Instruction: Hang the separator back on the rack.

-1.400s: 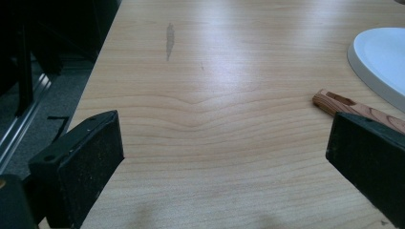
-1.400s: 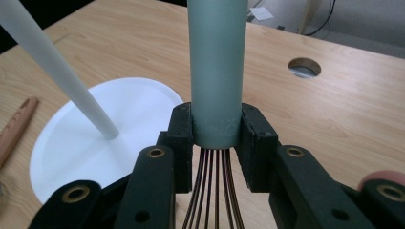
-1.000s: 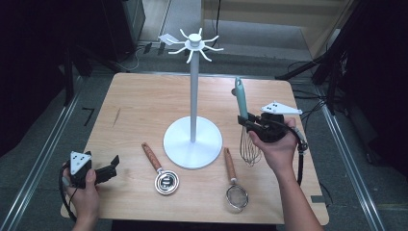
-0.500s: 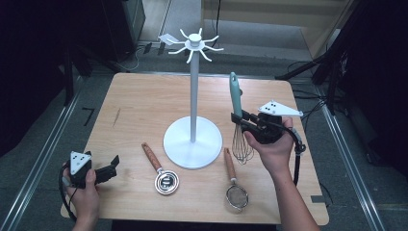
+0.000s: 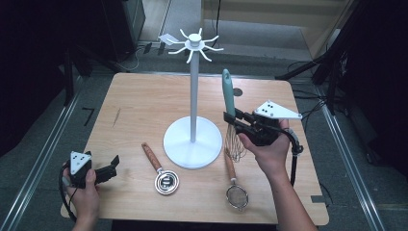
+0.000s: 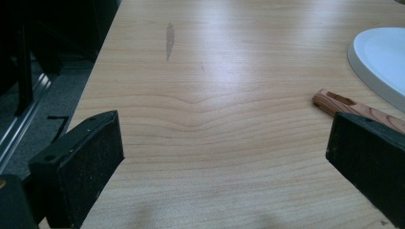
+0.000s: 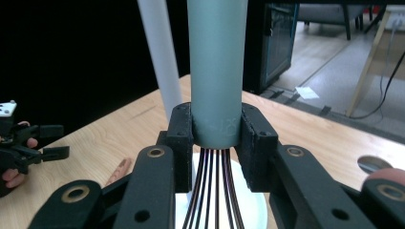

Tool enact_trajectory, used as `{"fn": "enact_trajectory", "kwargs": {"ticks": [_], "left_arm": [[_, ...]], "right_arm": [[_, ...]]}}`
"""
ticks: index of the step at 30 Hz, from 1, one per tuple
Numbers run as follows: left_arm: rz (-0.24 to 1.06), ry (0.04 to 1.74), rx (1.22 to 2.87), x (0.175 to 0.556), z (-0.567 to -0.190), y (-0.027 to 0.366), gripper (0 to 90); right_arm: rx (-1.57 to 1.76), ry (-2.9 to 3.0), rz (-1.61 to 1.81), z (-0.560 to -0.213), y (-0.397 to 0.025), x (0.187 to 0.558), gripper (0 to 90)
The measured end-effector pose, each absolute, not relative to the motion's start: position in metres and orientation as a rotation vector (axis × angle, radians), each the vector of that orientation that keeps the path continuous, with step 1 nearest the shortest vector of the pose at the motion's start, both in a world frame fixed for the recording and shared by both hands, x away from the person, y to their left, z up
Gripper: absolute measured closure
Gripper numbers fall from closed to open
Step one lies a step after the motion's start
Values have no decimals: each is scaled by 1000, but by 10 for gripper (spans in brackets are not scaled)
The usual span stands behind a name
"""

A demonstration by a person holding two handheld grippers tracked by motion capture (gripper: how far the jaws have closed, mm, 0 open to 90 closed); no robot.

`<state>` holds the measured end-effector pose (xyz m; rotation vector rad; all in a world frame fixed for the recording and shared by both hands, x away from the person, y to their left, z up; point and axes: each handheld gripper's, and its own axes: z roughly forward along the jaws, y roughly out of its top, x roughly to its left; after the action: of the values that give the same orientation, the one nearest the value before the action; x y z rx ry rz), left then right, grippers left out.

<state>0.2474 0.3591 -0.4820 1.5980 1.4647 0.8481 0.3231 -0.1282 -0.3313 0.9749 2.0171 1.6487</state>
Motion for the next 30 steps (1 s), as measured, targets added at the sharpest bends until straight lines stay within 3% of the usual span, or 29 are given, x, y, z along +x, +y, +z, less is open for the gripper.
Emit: {"fn": "enact_trajectory", "kwargs": {"ticks": [30], "left_arm": [[845,1464,1598,247,-482,359,0]], "right_arm": [[821,1943,1794,-307,-114,306,705]]}}
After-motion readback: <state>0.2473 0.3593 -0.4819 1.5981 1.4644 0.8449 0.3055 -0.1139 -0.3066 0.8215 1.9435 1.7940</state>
